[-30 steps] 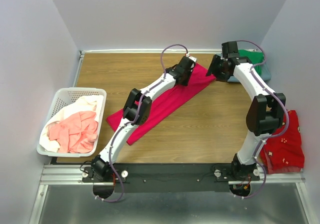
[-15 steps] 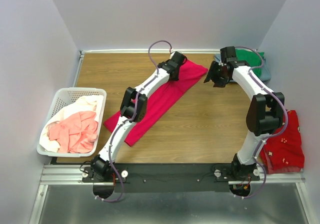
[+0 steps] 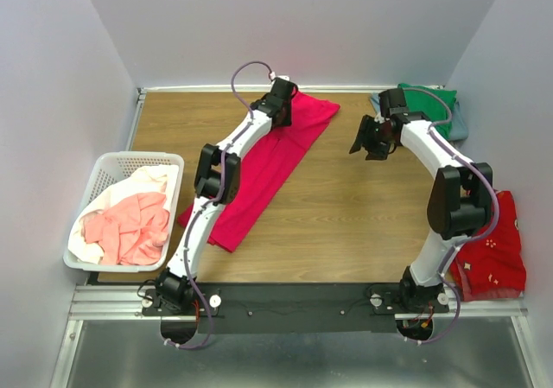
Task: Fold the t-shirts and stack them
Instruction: Fold the tshirt
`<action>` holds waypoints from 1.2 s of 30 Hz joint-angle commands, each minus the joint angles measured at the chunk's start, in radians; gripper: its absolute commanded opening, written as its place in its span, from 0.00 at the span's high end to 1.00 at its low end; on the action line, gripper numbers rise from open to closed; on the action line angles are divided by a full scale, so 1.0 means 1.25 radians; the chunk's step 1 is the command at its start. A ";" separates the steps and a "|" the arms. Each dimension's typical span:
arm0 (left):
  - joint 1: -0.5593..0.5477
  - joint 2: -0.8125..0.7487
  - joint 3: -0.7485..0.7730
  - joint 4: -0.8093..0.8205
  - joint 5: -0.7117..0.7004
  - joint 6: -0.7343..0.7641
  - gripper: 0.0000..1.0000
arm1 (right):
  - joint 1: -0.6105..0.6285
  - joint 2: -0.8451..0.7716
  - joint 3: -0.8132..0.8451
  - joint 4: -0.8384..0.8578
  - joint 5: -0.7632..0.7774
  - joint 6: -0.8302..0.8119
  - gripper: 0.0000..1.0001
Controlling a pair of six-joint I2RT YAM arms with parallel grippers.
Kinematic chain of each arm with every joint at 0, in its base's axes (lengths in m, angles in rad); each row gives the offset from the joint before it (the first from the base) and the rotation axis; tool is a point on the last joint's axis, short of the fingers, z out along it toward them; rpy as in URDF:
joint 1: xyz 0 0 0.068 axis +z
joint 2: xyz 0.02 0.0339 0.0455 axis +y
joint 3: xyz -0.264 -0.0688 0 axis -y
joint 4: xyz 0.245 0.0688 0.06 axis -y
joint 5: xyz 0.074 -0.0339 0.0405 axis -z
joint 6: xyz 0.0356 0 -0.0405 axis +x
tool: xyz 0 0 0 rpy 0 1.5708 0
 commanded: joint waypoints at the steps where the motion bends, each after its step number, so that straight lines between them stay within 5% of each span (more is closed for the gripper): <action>1: 0.002 -0.160 -0.060 0.185 0.091 0.055 0.55 | 0.049 -0.022 -0.020 0.010 -0.015 -0.051 0.36; 19: 0.110 -0.389 -0.237 -0.008 -0.032 0.048 0.55 | 0.474 0.258 0.223 0.027 -0.020 -0.160 0.37; 30: 0.168 -0.521 -0.394 -0.033 0.027 0.057 0.55 | 0.621 0.404 0.411 -0.004 0.000 -0.164 0.37; 36: 0.204 -0.571 -0.484 -0.004 0.054 0.060 0.56 | 0.641 0.413 0.379 -0.023 0.022 -0.154 0.38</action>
